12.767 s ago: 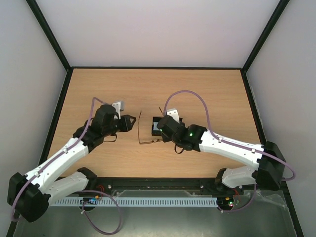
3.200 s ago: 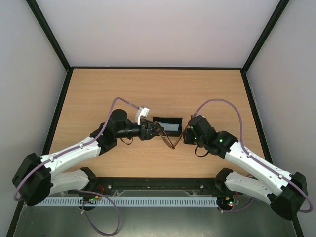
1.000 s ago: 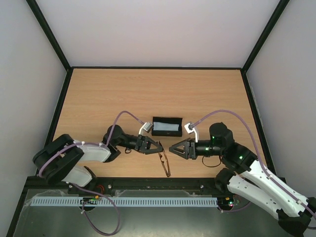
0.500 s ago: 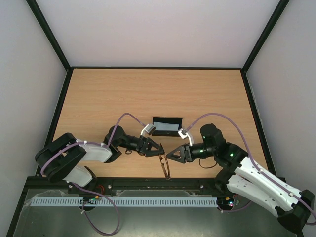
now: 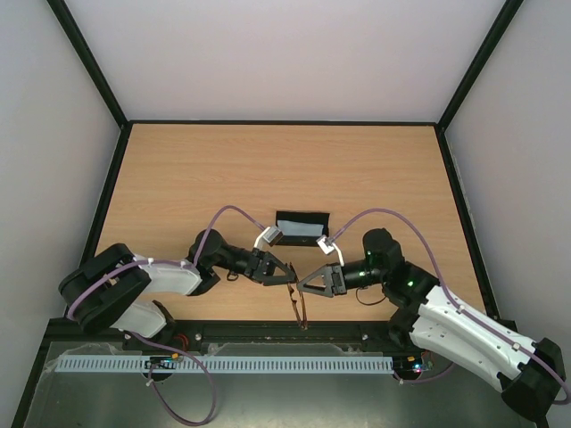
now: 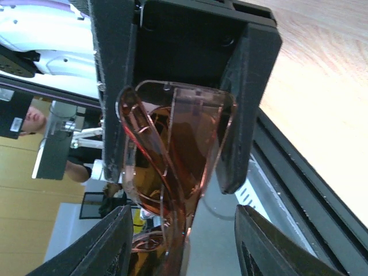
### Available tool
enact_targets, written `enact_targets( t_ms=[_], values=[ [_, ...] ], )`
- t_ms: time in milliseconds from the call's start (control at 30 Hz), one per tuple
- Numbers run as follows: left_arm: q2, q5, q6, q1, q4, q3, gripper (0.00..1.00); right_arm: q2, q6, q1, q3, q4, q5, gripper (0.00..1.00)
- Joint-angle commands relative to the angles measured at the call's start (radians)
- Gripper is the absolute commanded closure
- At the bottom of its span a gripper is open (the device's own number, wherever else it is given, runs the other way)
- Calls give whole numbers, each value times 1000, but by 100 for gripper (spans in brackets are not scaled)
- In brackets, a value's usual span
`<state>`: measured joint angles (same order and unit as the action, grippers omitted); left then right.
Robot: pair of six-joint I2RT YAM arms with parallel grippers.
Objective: Organize the sunglasses
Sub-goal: Fold the sunglasses.
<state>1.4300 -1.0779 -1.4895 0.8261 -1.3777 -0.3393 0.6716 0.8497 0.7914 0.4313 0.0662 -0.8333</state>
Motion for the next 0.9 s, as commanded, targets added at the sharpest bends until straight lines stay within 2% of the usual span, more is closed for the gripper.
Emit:
enact_targets(
  t_ms=[0,167,467,667,867],
  values=[
    [-10,-16,-5,4,-520,-12,56,-1,69,2,-28,131,-66,50],
    [-10,-14,-2,7,-520,-16,56,5,90,4,-58,170,-70,56],
    [4,-11,3,9,-520,-24,56,24,107,29,-81,221,-67,58],
    [7,-10,3,14,-520,-26,56,45,110,36,-78,247,-64,68],
    [18,-8,0,13,-520,-30,51,59,110,45,-74,264,-63,82]
  ],
)
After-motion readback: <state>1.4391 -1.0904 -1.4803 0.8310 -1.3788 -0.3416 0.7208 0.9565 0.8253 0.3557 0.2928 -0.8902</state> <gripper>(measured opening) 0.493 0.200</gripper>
